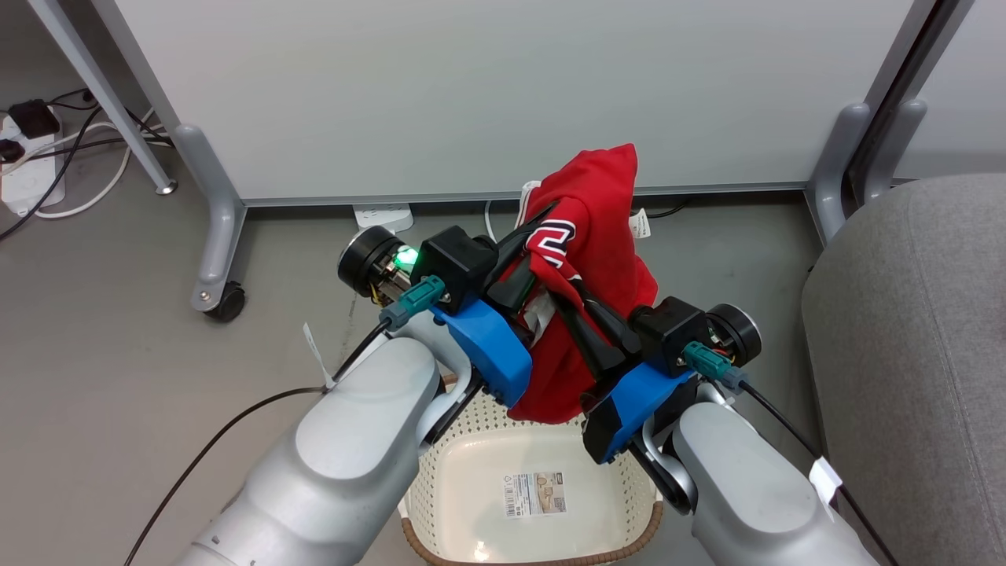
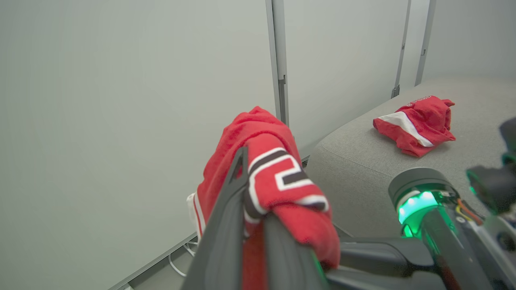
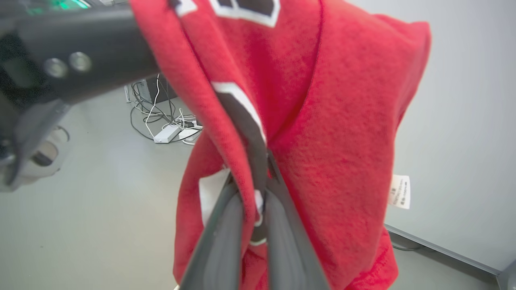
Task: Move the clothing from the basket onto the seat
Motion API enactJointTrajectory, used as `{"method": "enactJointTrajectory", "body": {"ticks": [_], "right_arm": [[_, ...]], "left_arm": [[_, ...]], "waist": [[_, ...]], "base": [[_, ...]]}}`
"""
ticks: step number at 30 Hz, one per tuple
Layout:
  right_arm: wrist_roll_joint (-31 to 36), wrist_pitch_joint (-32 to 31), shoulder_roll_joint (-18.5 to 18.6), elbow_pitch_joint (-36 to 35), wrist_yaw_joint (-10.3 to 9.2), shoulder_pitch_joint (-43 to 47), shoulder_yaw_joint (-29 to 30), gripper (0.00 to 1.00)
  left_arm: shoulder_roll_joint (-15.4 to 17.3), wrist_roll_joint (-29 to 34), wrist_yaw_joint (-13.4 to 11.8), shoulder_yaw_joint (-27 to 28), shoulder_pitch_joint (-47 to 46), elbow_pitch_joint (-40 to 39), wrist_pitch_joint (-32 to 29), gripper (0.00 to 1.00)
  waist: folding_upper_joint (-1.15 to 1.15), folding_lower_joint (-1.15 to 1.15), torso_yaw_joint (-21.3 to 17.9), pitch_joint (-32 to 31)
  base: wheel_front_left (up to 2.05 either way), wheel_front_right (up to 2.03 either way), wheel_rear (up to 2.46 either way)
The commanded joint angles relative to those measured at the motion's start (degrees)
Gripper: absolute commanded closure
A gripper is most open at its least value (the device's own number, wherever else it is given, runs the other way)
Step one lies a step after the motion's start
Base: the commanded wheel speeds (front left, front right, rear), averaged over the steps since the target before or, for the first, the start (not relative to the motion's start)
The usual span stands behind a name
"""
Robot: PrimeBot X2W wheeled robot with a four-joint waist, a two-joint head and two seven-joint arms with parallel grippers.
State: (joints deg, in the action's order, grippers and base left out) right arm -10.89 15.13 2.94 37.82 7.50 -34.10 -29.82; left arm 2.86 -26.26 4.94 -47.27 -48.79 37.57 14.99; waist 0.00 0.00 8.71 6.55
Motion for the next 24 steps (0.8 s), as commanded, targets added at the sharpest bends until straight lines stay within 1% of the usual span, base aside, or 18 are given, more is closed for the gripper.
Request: {"method": "enactJointTrajectory", "body": {"ticks": [1, 17, 18, 19, 20, 24], "right_arm": [[0.05, 0.02, -0.09, 0.22, -0.02, -0.95, -0.09, 1.0], [-0.56, 0.03, -0.1, 0.22, -0.03, 0.3, -0.32, 1.0], [-0.57, 0.03, -0.1, 0.24, -0.02, 0.33, -0.36, 1.0], [-0.57, 0.03, -0.1, 0.24, -0.02, 0.33, -0.36, 1.0], [-0.55, 0.03, -0.1, 0.24, -0.02, 0.34, -0.41, 1.0], [-0.46, 0.03, -0.1, 0.32, -0.03, 0.21, -0.38, 1.0]], "left_arm": [[0.08, -0.36, -0.23, -0.17, -0.5, -0.29, 0.29, 1.0], [0.08, -0.58, -0.26, -0.5, 0.6, 0.43, 0.29, 1.0], [0.08, -0.63, -0.31, -0.5, 0.63, 0.46, 0.29, 0.75], [0.08, -0.63, -0.31, -0.5, 0.63, 0.46, 0.29, 0.75], [0.08, -0.65, -0.41, -0.42, 0.65, 0.4, 0.29, 0.0], [0.08, -0.68, -0.73, -0.38, 0.81, 0.4, 0.29, 0.0]], "waist": [[0.0, 0.0, 0.0, -0.05], [0.0, 0.0, -0.14, -1.02], [0.0, 0.0, -0.16, -1.03], [0.0, 0.0, -0.16, -1.03], [0.0, 0.0, -0.18, -1.06], [0.0, 0.0, -0.21, -1.08]], "base": [[0.0, 0.0, 0.0], [0.0, 0.0, 0.0], [0.0, 0.0, 0.0], [0.0, 0.0, 0.0], [0.0, 0.0, 0.0], [0.0, 0.0, 0.0]]}}
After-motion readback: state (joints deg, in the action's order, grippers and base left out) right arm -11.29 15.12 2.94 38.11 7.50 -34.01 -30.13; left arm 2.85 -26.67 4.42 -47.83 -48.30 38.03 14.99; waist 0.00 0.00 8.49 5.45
